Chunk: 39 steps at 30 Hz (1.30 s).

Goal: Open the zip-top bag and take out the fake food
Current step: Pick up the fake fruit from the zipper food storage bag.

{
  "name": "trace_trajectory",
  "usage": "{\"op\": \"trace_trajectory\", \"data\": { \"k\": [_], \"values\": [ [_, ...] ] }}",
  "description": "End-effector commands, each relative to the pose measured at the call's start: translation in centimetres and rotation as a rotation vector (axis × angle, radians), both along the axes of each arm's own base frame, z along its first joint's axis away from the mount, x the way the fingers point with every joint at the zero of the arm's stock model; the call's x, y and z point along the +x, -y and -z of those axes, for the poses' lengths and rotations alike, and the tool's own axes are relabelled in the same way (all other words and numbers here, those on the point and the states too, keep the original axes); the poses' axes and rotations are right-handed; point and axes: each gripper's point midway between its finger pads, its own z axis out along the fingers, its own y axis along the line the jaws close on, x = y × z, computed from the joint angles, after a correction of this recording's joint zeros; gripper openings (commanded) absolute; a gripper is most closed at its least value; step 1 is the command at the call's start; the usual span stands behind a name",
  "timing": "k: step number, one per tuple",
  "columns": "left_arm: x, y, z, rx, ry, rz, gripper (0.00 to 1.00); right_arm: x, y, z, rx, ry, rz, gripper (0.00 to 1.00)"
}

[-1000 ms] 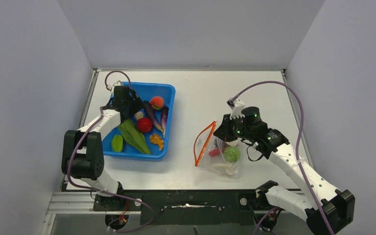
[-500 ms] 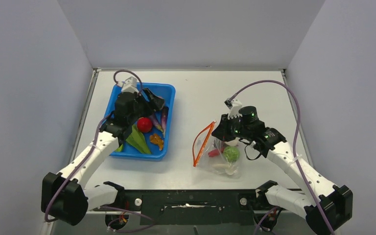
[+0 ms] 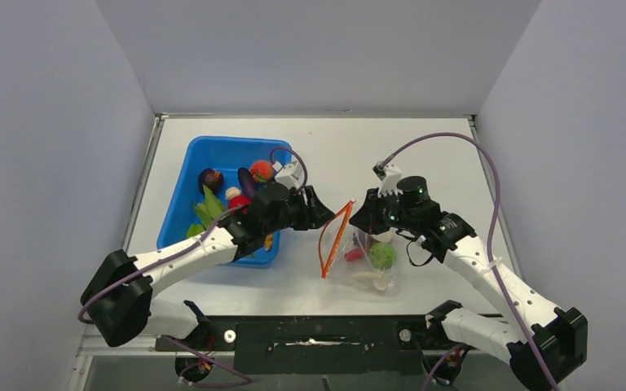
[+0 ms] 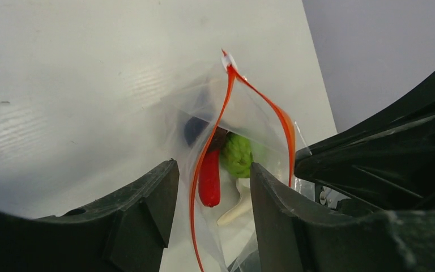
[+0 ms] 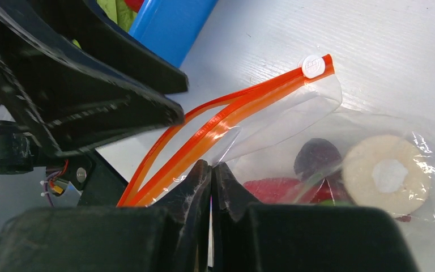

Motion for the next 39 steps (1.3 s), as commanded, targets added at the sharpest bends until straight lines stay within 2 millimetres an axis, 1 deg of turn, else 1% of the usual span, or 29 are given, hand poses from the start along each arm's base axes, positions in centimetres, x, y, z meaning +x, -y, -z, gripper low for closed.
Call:
{"op": "trace_trajectory", "data": {
  "k": [1,3,6,8,12,16,19,21,22,26,30,32,33,36,39],
  "values": [
    [-0.6,3.0,-1.6,-0.073,0.023,0.045,0.46,0.8,-0.7,-2.2,0.045,0.076,0.003,0.01],
    [-0.8,3.3,-1.0,-0.035,0.006,0.034,0.44,1.2,-0.1,-2.2,0.035,0.076,0.052,0.01],
    [-1.3,3.4,-0.8,-0.041,0.001,0.020,0.44,1.3,0.2,-2.3,0.037,0.089,0.081,0.01],
    [-1.6,3.3,-1.1,-0.059,-0.004,0.009,0.43,1.3,0.3,-2.2,0.037,0.095,0.082,0.02],
    [-2.5,3.2,-2.2,-0.081,0.024,0.020,0.43,1.3,0.3,-1.8,0.031,0.083,0.079,0.02],
    [-3.2,2.6,-2.8,-0.062,0.044,-0.004,0.44,1.4,0.0,-1.8,0.036,0.081,0.075,0.02],
    [-3.2,1.4,-3.0,-0.037,0.059,-0.077,0.48,1.5,0.0,-1.8,0.040,0.085,0.073,0.02],
    [-3.6,1.1,-3.1,-0.044,0.060,-0.086,0.48,1.5,0.0,-1.8,0.045,0.086,0.074,0.02],
    [-3.9,1.2,-3.1,-0.054,0.058,-0.073,0.47,1.5,-0.1,-1.8,0.048,0.086,0.074,0.02],
    [-4.8,2.0,-2.5,-0.068,0.027,-0.026,0.36,1.5,-0.2,-2.0,0.059,0.090,0.074,0.02],
    [-4.8,2.3,-1.0,-0.048,-0.019,-0.050,0.27,1.4,-0.4,-2.1,0.068,0.090,0.064,0.01],
    [-4.7,2.3,-0.7,-0.045,-0.029,-0.057,0.26,1.3,-0.5,-2.2,0.073,0.089,0.060,0.02],
    [-4.6,2.2,-0.5,-0.042,-0.036,-0.066,0.24,1.3,-0.5,-2.2,0.073,0.088,0.059,0.01],
    [-4.2,1.1,0.1,-0.030,-0.059,-0.141,0.21,1.2,-0.4,-2.3,0.074,0.090,0.057,0.01],
    [-4.2,0.8,-0.4,-0.107,-0.060,-0.171,0.21,1.0,-0.4,-2.3,0.078,0.093,0.055,0.02]
  ]
}}
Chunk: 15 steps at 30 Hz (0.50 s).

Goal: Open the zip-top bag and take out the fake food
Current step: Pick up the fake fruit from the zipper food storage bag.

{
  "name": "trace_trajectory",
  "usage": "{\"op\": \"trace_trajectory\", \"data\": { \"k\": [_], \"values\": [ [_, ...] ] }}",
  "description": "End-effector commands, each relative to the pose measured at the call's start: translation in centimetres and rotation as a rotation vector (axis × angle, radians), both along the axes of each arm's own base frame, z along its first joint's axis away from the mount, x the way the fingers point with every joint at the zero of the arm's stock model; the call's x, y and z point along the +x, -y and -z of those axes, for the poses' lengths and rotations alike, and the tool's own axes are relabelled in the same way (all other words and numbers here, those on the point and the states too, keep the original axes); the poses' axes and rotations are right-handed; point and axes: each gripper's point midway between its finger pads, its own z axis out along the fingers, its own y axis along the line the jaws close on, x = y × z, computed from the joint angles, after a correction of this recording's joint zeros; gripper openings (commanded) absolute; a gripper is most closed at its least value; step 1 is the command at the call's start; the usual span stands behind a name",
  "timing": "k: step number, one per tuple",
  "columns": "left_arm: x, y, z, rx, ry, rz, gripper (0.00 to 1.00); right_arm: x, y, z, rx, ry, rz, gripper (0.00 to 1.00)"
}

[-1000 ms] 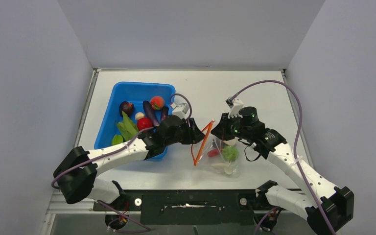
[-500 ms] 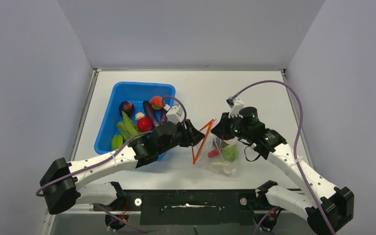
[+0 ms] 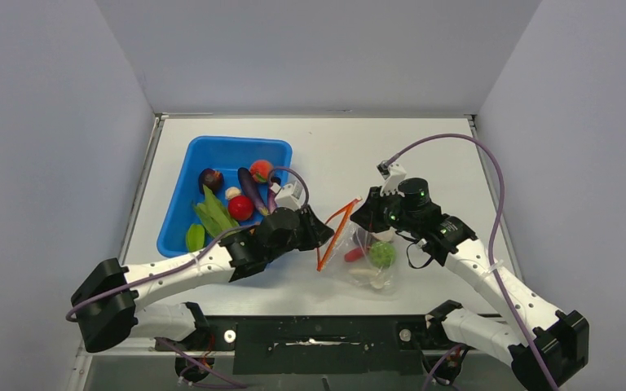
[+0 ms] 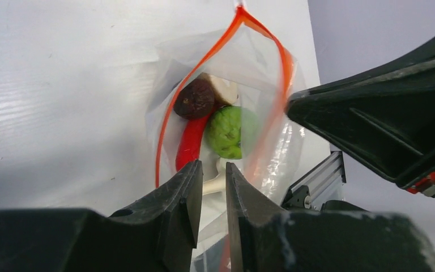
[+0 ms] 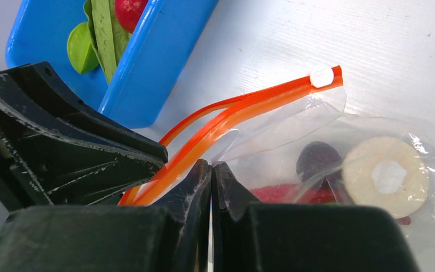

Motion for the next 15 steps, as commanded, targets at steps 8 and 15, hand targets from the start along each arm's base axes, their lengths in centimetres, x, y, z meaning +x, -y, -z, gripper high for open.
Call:
{"op": "trace_trajectory", "data": {
  "k": [8,15],
  "values": [
    [-0.6,0.7,-3.4,-0.242,0.072,0.017,0.21,0.0,-0.9,-2.2,0.064,0.069,-0.035,0.02],
    [-1.9,5.4,-1.4,-0.097,0.015,0.225,0.20,-0.1,-1.2,-3.2,0.090,0.084,-0.045,0.02]
  ]
}}
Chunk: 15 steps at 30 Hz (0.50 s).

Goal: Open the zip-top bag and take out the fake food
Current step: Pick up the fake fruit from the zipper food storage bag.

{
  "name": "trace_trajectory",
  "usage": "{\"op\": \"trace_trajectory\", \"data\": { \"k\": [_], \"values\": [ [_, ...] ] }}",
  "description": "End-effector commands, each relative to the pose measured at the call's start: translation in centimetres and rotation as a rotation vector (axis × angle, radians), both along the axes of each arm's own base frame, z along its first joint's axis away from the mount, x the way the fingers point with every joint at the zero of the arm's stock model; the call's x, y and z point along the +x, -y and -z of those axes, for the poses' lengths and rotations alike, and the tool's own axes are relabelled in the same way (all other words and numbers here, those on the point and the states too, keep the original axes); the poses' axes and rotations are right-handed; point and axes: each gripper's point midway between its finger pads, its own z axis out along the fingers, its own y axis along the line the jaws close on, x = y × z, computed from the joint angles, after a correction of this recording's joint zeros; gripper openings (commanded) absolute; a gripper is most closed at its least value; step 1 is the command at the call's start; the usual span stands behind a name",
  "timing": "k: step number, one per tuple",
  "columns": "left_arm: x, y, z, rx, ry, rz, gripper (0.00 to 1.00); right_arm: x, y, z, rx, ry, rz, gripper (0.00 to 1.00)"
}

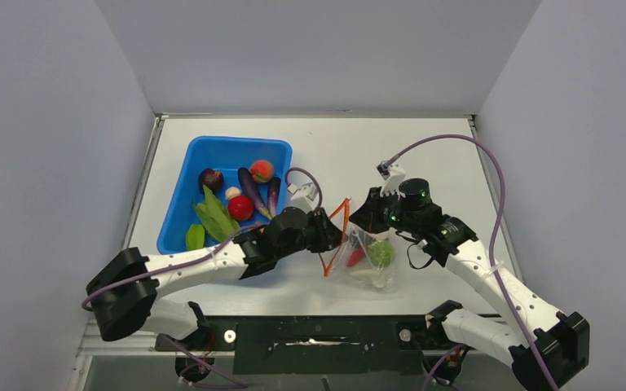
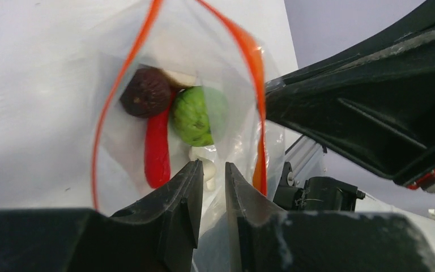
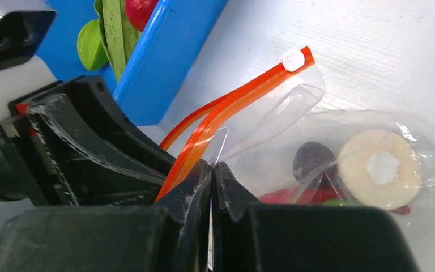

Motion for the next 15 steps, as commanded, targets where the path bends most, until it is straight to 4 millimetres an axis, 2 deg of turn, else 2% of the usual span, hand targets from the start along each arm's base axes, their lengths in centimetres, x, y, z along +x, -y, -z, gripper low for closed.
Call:
{"op": "trace_trajectory", "data": {
  "k": [1,8,11,13,15],
  "values": [
    [-0.4,3.5,-2.0,-0.011,0.037,0.116,0.20,0.1,-0.9,-3.1,0.076,0.085,-0.025,0.02],
    [0.2,3.6,0.1,0.002,-0.017,0.065,0.22,0.1,-0.2,-4.1,0.077,0.125,0.005,0.03],
    [1.3,3.1,2.0,0.036,-0.054,-0.020,0.28,0.0,0.0,-4.8,0.097,0.160,0.011,0.03],
    [2.0,3.1,3.3,-0.005,-0.082,-0.094,0.30,-0.2,-0.2,-5.0,0.116,0.181,-0.004,0.03],
    [2.1,3.6,3.4,-0.089,-0.089,-0.118,0.30,-0.2,-0.3,-5.1,0.129,0.181,-0.001,0.03]
  ]
}}
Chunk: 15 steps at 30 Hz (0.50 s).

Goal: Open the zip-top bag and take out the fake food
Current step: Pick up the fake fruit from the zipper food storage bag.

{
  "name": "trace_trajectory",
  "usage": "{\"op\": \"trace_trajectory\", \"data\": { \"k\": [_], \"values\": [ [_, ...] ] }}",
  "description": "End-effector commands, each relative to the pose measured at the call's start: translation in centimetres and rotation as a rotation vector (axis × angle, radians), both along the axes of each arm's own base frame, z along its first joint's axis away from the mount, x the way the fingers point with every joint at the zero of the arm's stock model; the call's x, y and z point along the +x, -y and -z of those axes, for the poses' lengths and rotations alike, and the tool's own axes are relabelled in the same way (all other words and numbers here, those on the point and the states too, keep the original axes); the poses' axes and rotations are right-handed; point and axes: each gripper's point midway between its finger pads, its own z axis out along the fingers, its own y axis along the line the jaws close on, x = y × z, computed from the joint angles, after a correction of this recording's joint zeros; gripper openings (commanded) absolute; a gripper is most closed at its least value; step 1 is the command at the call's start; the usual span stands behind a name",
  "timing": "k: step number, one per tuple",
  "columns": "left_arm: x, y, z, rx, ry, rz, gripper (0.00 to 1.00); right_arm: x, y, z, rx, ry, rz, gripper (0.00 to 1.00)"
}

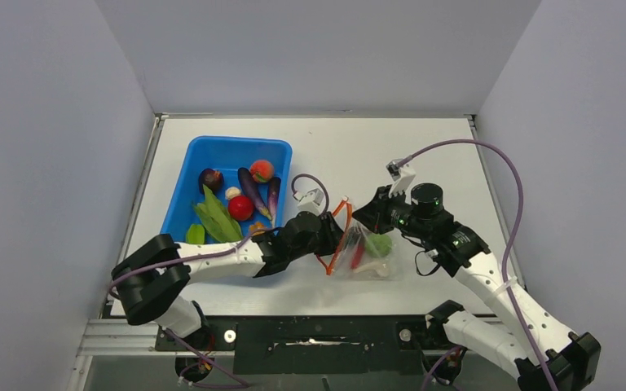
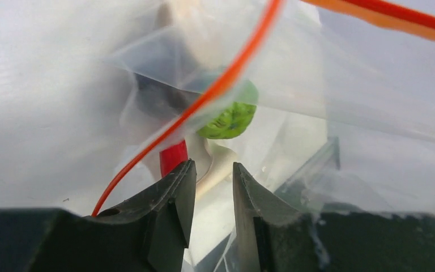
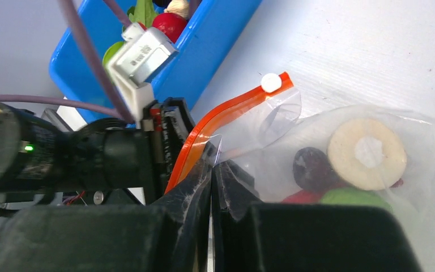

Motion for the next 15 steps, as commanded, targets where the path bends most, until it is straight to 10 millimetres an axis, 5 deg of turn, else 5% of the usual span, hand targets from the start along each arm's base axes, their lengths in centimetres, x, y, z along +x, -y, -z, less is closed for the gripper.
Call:
{"op": "trace_trajectory", "data": {
  "k": [1,5,9,15],
  "values": [
    [1.3,1.2,-0.5,-0.157,-0.003,-0.119,0.30,0.3,-0.6,-2.4,0.069,0.086,-0.003,0.05],
    [2.1,1.9,0.3,-0.064,0.006,-0.139,0.34,0.3,0.6,-2.5,0.036,0.116,0.036,0.20],
    [2.7,0.9,1.6,0.026,-0.001,-0.187,0.37,0.8,3.2,-1.4,-0.033,0.109,0.170,0.45],
    [2.5,-0.6,2.0,0.019,0.007,-0.218,0.37,0.6,9.5,5.2,-0.227,-0.089,0.490,0.48]
  ]
}}
